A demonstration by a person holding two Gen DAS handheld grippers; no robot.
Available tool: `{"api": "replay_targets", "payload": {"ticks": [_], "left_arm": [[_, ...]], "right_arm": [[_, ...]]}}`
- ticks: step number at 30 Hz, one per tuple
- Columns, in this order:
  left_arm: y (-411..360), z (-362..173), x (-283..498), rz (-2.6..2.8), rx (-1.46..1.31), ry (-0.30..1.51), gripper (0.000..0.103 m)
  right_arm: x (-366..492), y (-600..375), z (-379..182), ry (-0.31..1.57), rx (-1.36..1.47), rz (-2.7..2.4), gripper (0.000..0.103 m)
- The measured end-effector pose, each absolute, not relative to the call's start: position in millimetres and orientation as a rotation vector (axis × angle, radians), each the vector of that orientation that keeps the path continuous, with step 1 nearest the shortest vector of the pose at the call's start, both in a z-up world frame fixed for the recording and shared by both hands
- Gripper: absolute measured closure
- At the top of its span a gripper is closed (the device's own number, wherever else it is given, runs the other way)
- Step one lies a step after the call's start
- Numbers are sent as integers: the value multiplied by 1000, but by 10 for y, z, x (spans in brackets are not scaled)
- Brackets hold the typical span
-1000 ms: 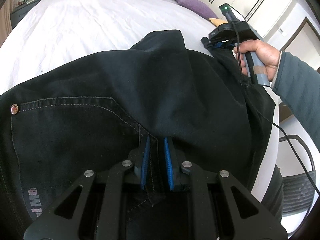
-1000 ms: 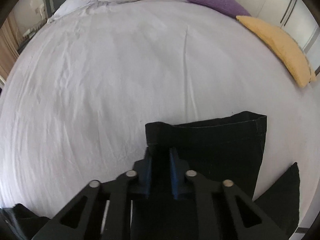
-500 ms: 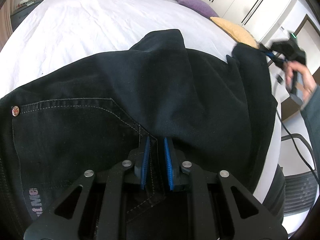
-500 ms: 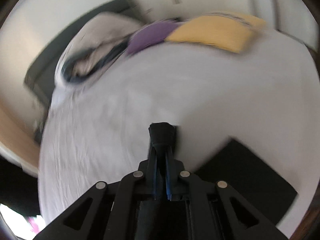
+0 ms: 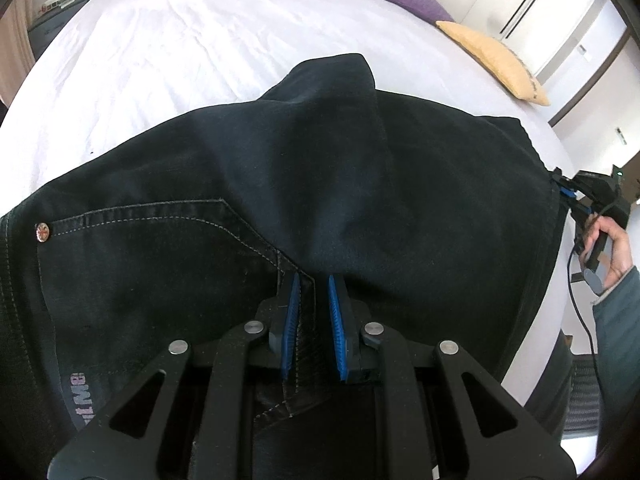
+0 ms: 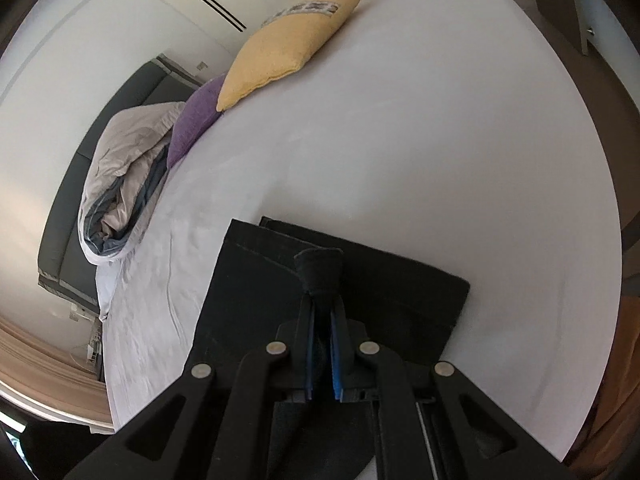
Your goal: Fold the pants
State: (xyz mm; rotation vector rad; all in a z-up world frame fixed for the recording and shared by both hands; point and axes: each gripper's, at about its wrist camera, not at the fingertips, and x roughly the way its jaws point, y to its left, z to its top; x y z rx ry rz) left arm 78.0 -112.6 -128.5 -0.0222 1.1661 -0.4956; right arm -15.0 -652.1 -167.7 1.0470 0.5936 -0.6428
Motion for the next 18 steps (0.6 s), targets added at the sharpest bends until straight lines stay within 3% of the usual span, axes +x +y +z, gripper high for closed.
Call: {"api": "replay_targets", "payload": {"ticks": [9,12,15,18], "left_arm": [[-1256,-1224,777,-457,4,1160,88],[-1289,-1223,740,-459,18,1155,88],[-1279,-1227,702,-461,18,1149,88],[-1285,-1237,678,-463,20,1143,88]], "right_arm": [[-421,-6542,-1715,539,1106,-630,99],[-354,-6571,-1801,597,1145,-553,94],[-414,-6655,-1892,542,1267,-499,70],[-357,-6714,-1906,545,1293,-463,62]]}}
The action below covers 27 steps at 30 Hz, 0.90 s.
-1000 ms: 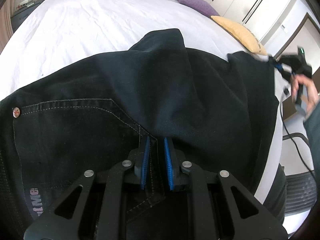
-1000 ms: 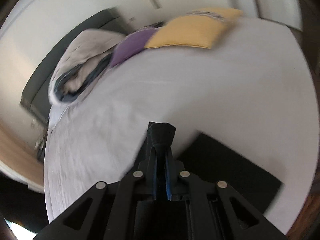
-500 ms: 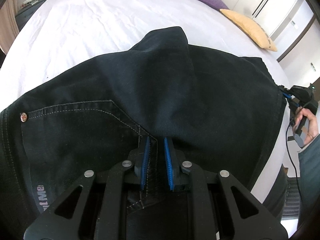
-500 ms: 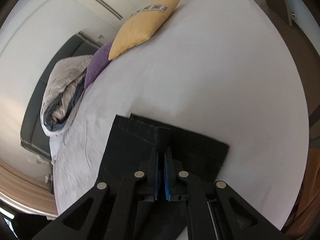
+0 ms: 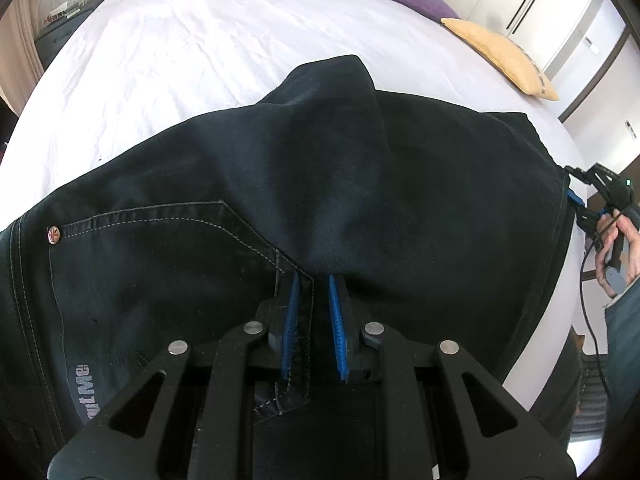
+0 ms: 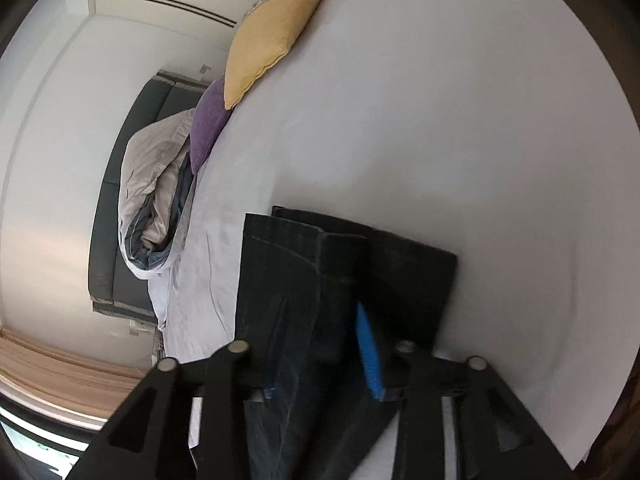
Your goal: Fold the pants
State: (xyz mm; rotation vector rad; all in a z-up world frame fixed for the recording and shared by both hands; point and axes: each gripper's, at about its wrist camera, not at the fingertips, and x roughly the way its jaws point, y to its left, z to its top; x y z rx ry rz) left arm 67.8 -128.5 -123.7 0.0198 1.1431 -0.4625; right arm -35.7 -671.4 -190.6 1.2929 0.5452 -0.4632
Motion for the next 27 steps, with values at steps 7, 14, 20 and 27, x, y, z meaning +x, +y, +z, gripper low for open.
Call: {"api": "replay_targets", "payload": {"ticks": [7,14,20,27], "left_arm": [[-1247,-1249,631,-463,23,1136,88],[-1286,-1225,665,-454,27,1149,88],[-1286,-1203,711,-449,15,1162,88],[-1259,-1203,717,-456,23,1158,88]], "right_arm": [[-264,-6844,-1945,575,1288,-492,96],[-376,-6755,-1862,542,1228,-524,97],[-510,-6741,-1859,504,1252,-562,97],[-562,-6710,-1892,494,1276,-589,97]]}}
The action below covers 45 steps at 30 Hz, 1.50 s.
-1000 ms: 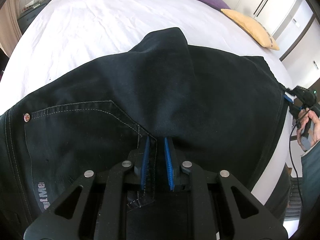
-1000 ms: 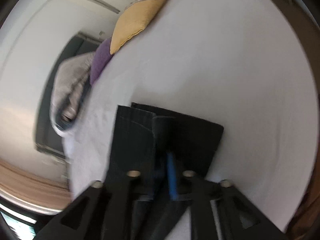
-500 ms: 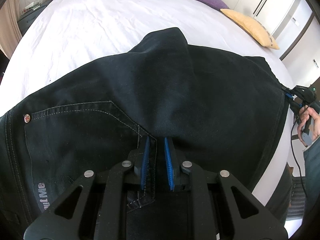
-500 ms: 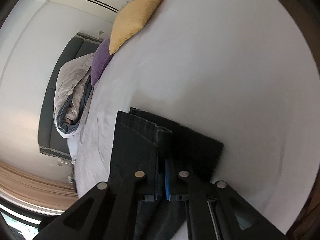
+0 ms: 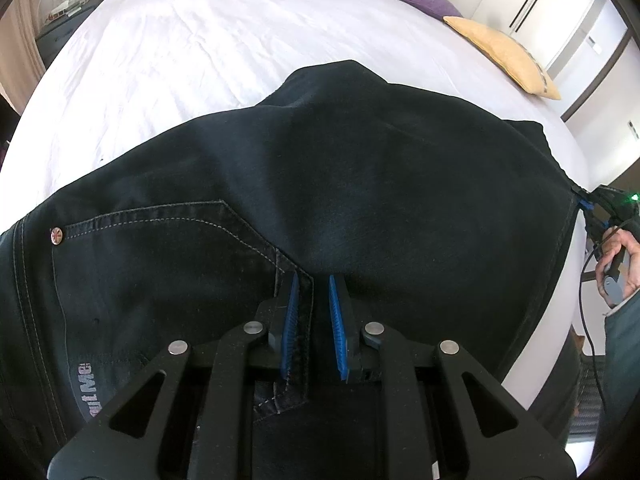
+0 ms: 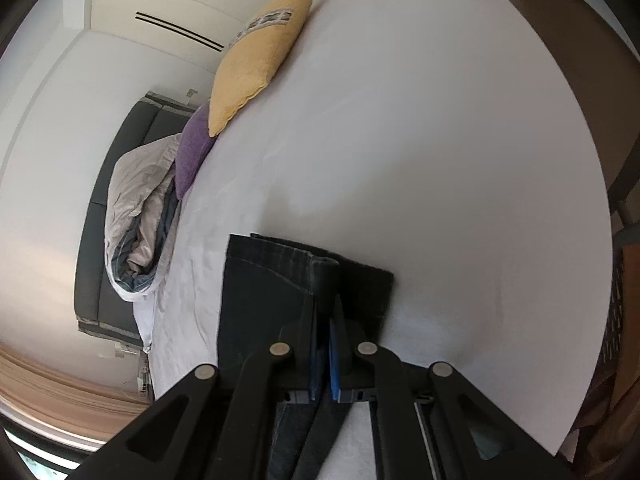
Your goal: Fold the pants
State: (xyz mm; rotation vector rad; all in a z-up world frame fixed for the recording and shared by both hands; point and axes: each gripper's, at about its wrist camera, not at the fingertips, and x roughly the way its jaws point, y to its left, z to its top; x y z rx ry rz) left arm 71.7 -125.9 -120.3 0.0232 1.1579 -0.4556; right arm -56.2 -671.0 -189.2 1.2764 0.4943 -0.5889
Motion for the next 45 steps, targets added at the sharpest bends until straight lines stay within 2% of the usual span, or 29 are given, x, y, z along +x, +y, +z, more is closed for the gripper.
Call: {"api": "replay_targets", "payload": {"ticks": [15,24,34,36,38,41,44,45], "left_arm": [[-1218,-1204,706,-473,14,1150,88],[-1209,-1220,689,-479,11,1139,88],[-1159,-1215,744,-496,1,1154,88],[-1179,-1229,751,-492,14,1147,88],[-1192,-1245,741,-492,29,1136,88],[-1191,-1235,730,-493,25,1136,88],[-1183,-1210,734,-496,20,1147,88],[-1169,-1197,735,-497,19,1148,88]], "right_arm": [[-566,-6737,-2004,500,1274,-614,100],[-565,-6673,-1824,534,1159,-623,98],[-652,-6758,-1809,495,1248,-638,98],[-618,-6780,-1803,515,1239,-625,98],[-507,-6833,-1948,615,1235,-599,100],[-578,-6886,-2028,582,1286,-566,100],[-667,-6875,-1985,568,1299,-552,95],[-703,-6861,-1955,574,1298,-560,88]]}}
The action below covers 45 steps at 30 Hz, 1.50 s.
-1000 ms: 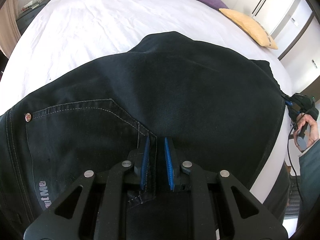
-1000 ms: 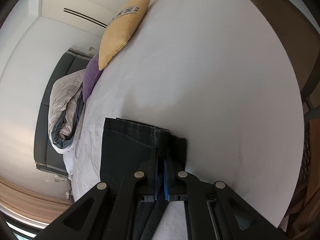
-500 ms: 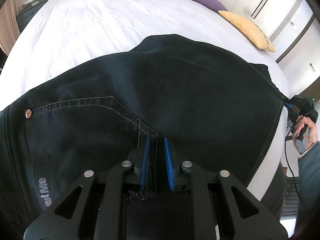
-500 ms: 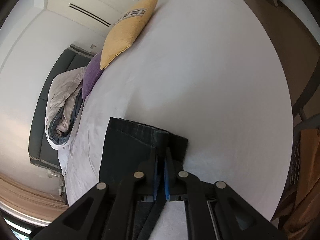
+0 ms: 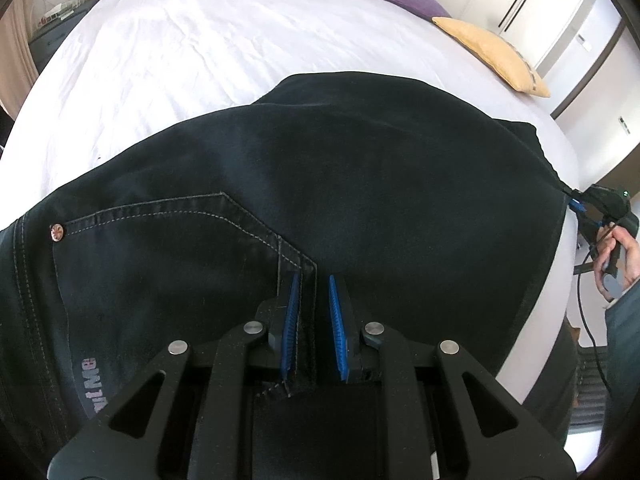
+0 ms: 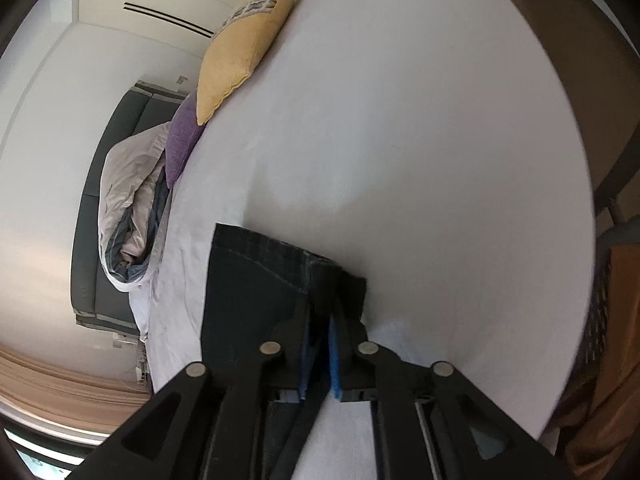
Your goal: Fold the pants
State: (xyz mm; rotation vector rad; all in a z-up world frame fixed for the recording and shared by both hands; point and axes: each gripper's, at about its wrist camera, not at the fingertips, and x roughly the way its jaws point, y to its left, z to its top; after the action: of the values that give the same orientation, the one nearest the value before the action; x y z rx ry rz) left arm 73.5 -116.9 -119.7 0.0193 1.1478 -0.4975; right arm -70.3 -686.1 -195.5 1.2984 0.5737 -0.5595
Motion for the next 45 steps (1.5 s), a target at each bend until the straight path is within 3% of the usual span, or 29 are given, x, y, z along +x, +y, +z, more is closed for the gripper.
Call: {"api": "replay_targets", "payload": {"ticks": [3,4,7,8,9,12,23,42,44,45], "left_arm": [[-1138,-1185,721,-505,20,1145,88],[-1138,-1199,712,-504,20,1139,88],[-1145,-1216,695,-501,21,1125,88],[-1145,-1219,695,-500,21,1124,88],[-1147,-1221,695,-500,21,1124,88],[-1135,-1226,683,-502,17,1122,88],[-1069,-1239,641,-509,13,1119,88],[-1066,-1243,624,-509,12,1114,88],[-1066,-1240,622,-511,10,1115,88],[-1066,-1241,623,-511,8,1116,88]], "right_arm": [[-802,-6718,-1626,633,1136,-723,47],[-844,-6661,-1536,613,1111,-721,47],[-878,-6455,-1427,543,1213,-463,50],[-843,-6361,-1443,546,1259,-350,54],[-786,-6229,-1451,569,1281,-257,64],[-640,-5904,-1535,643,1300,-124,70],[-600,-5674,-1979,773,1427,-107,70],[-370,-5543,-2124,778,1499,-118,73],[-316,-5521,-2116,765,1484,-103,75],[-297,-5508,-2111,766,1467,-89,82]]}}
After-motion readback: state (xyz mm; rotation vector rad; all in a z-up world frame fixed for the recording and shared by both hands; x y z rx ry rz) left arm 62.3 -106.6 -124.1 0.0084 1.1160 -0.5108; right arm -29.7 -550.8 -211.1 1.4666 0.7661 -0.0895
